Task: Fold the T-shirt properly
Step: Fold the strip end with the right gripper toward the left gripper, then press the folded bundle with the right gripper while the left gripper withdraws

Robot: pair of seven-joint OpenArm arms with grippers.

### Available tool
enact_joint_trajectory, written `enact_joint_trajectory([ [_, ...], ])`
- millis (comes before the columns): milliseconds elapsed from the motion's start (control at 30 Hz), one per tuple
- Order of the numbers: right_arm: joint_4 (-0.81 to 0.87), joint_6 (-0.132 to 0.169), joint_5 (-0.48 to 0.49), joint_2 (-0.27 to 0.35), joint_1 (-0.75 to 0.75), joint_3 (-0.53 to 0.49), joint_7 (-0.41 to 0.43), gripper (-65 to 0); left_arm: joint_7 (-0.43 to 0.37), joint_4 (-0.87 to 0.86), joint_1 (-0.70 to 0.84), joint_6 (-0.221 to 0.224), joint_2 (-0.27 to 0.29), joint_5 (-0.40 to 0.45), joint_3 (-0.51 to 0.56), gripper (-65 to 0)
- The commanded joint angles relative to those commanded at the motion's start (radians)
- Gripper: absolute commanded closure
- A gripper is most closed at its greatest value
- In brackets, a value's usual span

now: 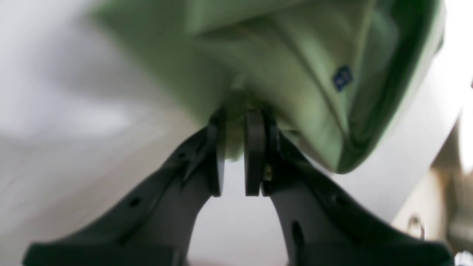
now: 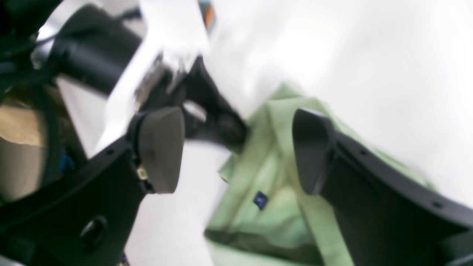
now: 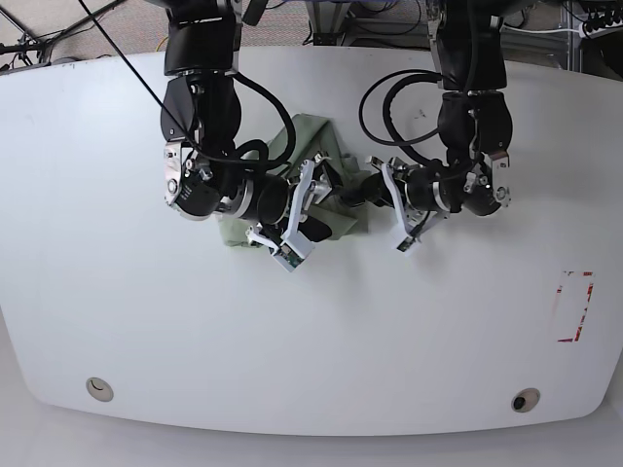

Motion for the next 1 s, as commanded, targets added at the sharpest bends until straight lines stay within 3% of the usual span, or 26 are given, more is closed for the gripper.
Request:
enact_joint_trajectory([
  [133, -0.005, 0.000, 0.087, 0.057, 0.000, 0.044, 0.000, -43.8, 0.002, 0.075, 0.000, 0.000, -0.020, -0.043, -0.041, -7.8],
  [367, -0.069, 0.000, 0.048, 0.078, 0.041, 0.052, 0.002, -43.8, 0.005, 0.147, 0.002, 0.000, -0.169, -0.117, -0.158, -7.8],
  [533, -0.075, 0.000, -0.018, 0.083, 0.092, -0.018, 0.005, -43.8, 0.005, 0.146, 0.044, 0.000, -0.273, -0.115, -0.282, -7.8],
  [700, -0.166, 0.000, -0.141, 0.075, 0.189, -0.153, 0.011, -43.8, 0.005, 0.147, 0.100, 0.000, -0.351, -0.117, -0.373, -7.8],
  [1000, -0.371, 0.000, -0.288, 0.074, 0.245, -0.311, 0.130, -43.8, 0.005, 0.150, 0.207, 0.000, -0.373, -0.117, -0.436, -7.8],
])
